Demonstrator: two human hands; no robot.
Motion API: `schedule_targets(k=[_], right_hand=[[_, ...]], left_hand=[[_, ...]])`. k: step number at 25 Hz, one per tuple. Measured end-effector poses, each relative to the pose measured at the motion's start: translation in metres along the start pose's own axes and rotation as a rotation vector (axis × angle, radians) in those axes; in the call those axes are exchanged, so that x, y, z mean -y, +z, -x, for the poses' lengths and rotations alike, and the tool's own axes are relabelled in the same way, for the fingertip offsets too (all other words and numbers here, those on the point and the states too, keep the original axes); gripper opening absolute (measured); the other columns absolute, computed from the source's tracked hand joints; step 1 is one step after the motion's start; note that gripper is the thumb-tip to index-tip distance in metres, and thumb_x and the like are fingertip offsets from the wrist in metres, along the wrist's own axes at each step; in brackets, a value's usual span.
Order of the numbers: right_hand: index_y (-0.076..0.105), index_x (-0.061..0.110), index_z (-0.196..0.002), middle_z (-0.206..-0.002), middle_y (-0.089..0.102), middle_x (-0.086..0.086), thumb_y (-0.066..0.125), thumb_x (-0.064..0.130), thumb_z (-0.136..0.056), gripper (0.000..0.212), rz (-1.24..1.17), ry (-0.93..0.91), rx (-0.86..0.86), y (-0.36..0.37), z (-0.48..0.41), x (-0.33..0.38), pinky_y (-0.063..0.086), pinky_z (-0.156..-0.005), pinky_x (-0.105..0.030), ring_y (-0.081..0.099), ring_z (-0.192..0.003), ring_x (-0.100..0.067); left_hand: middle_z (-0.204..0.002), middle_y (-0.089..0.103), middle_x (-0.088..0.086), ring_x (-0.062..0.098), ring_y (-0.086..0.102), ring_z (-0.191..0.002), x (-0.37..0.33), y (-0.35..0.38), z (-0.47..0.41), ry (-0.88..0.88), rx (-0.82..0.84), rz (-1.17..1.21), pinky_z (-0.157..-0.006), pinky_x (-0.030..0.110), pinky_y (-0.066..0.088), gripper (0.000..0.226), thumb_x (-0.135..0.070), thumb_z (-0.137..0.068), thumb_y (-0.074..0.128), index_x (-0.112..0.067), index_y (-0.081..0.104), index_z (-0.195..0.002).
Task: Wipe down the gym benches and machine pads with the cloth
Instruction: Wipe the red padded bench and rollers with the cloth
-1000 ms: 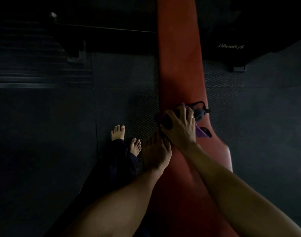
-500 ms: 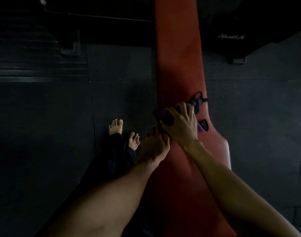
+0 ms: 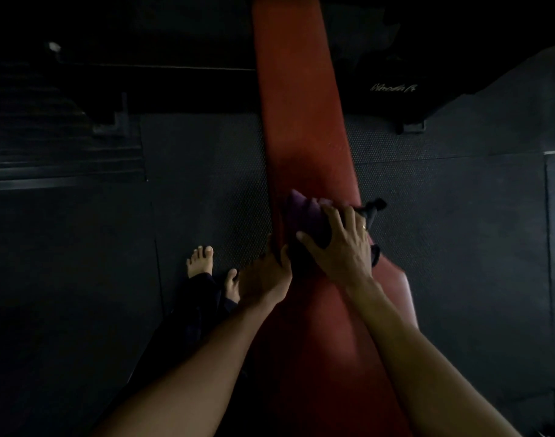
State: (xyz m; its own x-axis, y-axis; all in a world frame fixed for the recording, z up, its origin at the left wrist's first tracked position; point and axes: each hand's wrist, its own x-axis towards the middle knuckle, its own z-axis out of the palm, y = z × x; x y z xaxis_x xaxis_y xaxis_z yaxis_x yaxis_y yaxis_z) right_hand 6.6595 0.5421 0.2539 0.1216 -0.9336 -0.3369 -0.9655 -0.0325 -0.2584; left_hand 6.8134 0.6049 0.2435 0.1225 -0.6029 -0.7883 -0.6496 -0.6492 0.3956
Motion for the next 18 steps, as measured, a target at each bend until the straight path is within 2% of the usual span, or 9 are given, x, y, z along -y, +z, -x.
schedule_targets(k=[3,6,8,12,15,17,18], right_hand=[[0.038,0.033,-0.150,-0.148,0.040,-0.004,0.054,0.082,-0.082,0.086,0.044,0.049,-0.043,-0.007,0.005,-0.028,0.047,-0.104,-0.050,0.044,-0.133,-0.031],[0.036,0.030,-0.144,-0.135,0.044,-0.008,0.056,0.080,-0.081,0.082,-0.061,0.292,-0.063,0.002,-0.047,-0.022,0.052,-0.088,-0.052,0.054,-0.118,-0.036],[0.035,0.027,-0.140,-0.131,0.046,-0.011,0.054,0.081,-0.082,0.082,-0.159,0.407,-0.058,0.005,-0.089,-0.018,0.050,-0.085,-0.050,0.057,-0.114,-0.039],[0.037,0.026,-0.140,-0.132,0.043,-0.005,0.055,0.080,-0.083,0.080,-0.241,0.360,-0.043,-0.005,-0.110,-0.030,0.047,-0.079,-0.043,0.061,-0.108,-0.036],[0.031,0.031,-0.149,-0.137,0.041,0.001,0.053,0.081,-0.081,0.088,-0.208,0.290,0.021,-0.010,-0.059,-0.044,0.055,-0.079,-0.047,0.062,-0.108,-0.031],[0.024,0.034,-0.155,-0.138,0.040,0.001,0.051,0.081,-0.080,0.093,-0.181,0.273,0.037,-0.011,-0.035,-0.050,0.054,-0.075,-0.043,0.062,-0.108,-0.029],[0.020,0.037,-0.156,-0.138,0.040,0.000,0.051,0.081,-0.081,0.092,-0.181,0.262,0.036,-0.010,-0.039,-0.050,0.052,-0.074,-0.041,0.061,-0.108,-0.029]], left_hand=[[-0.135,0.059,0.016,0.036,0.058,-0.120,-0.022,-0.007,-0.005,-0.087,-0.010,0.184,-0.100,0.044,0.040,0.059,-0.051,-0.107,0.018,-0.017,0.031,-0.153],[-0.151,0.043,0.020,0.037,0.044,-0.135,-0.057,-0.016,-0.029,-0.160,-0.112,0.373,-0.109,0.044,0.033,0.061,-0.047,-0.108,0.025,-0.007,0.025,-0.154],[-0.149,0.044,0.019,0.037,0.046,-0.133,-0.073,-0.015,-0.059,-0.247,-0.188,0.480,-0.107,0.044,0.035,0.063,-0.049,-0.108,0.027,-0.006,0.027,-0.153],[-0.128,0.062,0.014,0.031,0.063,-0.108,-0.078,-0.003,-0.103,-0.373,-0.350,0.583,-0.098,0.044,0.047,0.071,-0.066,-0.098,0.025,-0.013,0.047,-0.140],[-0.135,0.058,0.017,0.033,0.057,-0.119,-0.084,-0.002,-0.096,-0.342,-0.418,0.577,-0.094,0.031,0.035,0.055,-0.049,-0.106,0.035,-0.010,0.046,-0.143],[-0.139,0.054,0.019,0.034,0.053,-0.125,-0.088,-0.006,-0.091,-0.319,-0.459,0.548,-0.096,0.034,0.035,0.051,-0.041,-0.108,0.038,-0.006,0.045,-0.144],[-0.138,0.056,0.019,0.034,0.054,-0.123,-0.088,-0.007,-0.091,-0.315,-0.455,0.521,-0.096,0.037,0.037,0.051,-0.043,-0.107,0.036,-0.008,0.046,-0.143]])
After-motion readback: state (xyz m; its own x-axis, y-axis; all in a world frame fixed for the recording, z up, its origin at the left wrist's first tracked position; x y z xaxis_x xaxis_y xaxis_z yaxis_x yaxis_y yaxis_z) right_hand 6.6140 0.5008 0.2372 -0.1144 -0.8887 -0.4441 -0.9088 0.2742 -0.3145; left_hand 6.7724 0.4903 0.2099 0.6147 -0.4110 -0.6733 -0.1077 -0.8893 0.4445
